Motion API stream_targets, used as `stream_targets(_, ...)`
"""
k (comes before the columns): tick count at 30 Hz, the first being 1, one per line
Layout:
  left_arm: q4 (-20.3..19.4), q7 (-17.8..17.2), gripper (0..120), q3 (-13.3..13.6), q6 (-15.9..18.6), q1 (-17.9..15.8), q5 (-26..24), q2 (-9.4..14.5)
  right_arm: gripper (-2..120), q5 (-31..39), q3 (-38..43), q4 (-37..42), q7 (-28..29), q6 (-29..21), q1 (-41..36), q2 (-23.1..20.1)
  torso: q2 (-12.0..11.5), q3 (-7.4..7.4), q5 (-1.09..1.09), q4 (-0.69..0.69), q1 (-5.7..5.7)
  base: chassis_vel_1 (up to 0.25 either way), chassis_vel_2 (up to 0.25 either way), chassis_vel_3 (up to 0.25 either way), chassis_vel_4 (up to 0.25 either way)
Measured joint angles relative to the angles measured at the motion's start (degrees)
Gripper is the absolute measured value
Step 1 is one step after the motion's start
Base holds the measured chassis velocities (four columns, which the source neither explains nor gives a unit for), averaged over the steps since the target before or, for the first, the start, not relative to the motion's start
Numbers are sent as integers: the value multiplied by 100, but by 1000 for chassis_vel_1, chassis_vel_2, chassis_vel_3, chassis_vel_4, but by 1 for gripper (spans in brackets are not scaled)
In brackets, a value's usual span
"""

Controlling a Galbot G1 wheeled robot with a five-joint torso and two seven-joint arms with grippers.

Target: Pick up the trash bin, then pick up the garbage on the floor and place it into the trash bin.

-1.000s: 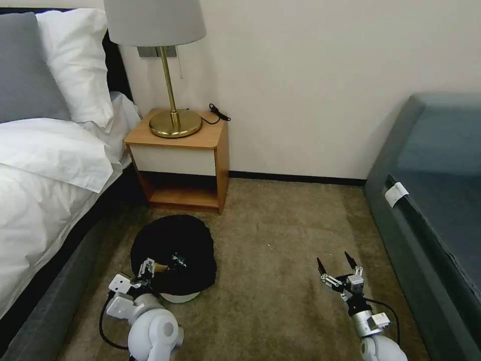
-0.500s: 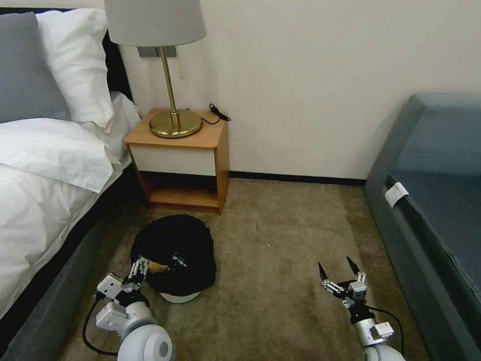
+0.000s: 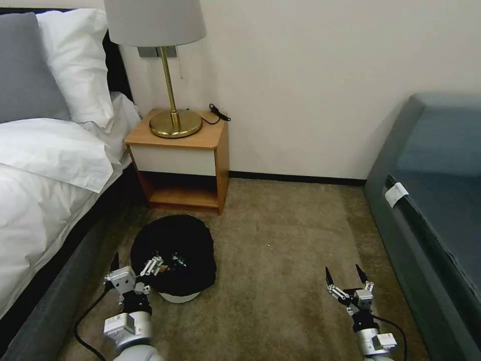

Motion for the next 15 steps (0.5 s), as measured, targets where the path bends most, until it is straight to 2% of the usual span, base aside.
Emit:
stream_targets(8,135,378,100,42,-62,-31,112,49,100,-8,65,11,211,151,21,12,0,0,0,1,0,0,0,0,0)
stream_targets(10,184,514,100,63,-63,-64,153,69,100,-156,72,22,473,242,36,12,0,0,1,0,0,0,0,0,0)
stream_targets(15,256,716,100,136,-64,-144,241,96,100,-341,66,50,657,348,34,16,0,0,0,0,0,0,0,0,0)
